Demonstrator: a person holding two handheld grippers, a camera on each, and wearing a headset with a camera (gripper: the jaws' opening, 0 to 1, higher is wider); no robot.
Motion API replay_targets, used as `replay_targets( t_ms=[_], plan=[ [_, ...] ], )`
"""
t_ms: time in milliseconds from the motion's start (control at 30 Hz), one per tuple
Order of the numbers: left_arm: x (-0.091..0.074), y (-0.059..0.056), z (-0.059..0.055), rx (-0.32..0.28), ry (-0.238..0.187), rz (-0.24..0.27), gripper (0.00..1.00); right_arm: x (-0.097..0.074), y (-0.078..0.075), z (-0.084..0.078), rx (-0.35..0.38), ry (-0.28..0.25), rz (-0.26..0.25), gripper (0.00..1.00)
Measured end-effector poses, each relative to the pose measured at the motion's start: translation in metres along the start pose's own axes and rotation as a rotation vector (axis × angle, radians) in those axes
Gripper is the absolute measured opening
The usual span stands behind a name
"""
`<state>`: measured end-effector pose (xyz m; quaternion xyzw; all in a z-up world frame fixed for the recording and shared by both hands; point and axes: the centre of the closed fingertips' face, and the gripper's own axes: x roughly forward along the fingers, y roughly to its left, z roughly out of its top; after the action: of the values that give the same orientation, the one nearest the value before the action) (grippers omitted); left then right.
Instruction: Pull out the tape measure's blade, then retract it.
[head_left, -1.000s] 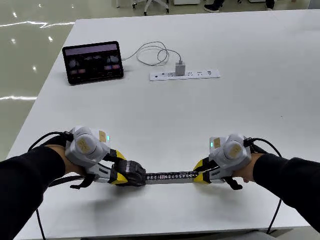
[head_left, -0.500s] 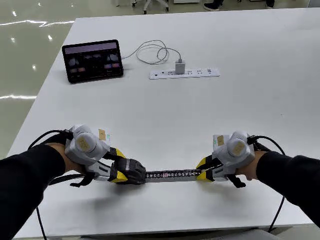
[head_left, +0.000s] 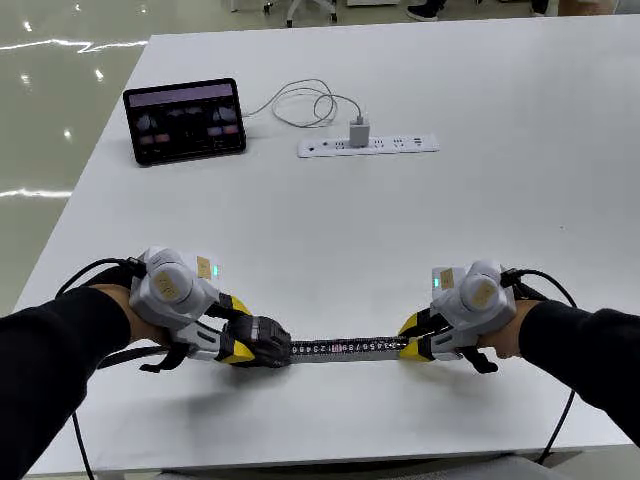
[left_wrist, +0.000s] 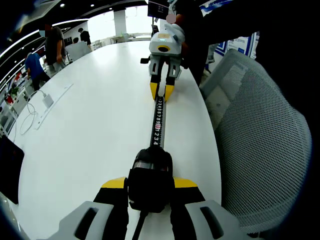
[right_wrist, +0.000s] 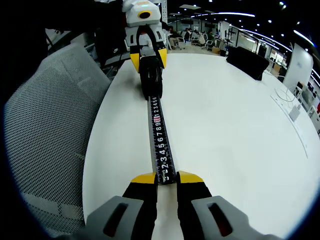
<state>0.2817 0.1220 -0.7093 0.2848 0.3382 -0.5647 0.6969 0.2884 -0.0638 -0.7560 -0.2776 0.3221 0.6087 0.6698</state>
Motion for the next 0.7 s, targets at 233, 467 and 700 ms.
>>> replay_targets(
  t_ms=[233,467,700],
  plan=[
    [0.0,0.001,0.0,-0.002,-0.001,0.002,0.28,-0.004,-0.001,-0.004,0.006,0.004,-0.005,0.09],
    [0.001,0.001,-0.001,-0.003,-0.001,0.002,0.28,-0.008,-0.003,-0.009,0.012,0.006,-0.008,0.09],
    [0.001,0.001,0.0,-0.003,-0.001,0.004,0.28,-0.012,-0.005,-0.015,0.023,0.011,-0.013,0.09]
  ],
)
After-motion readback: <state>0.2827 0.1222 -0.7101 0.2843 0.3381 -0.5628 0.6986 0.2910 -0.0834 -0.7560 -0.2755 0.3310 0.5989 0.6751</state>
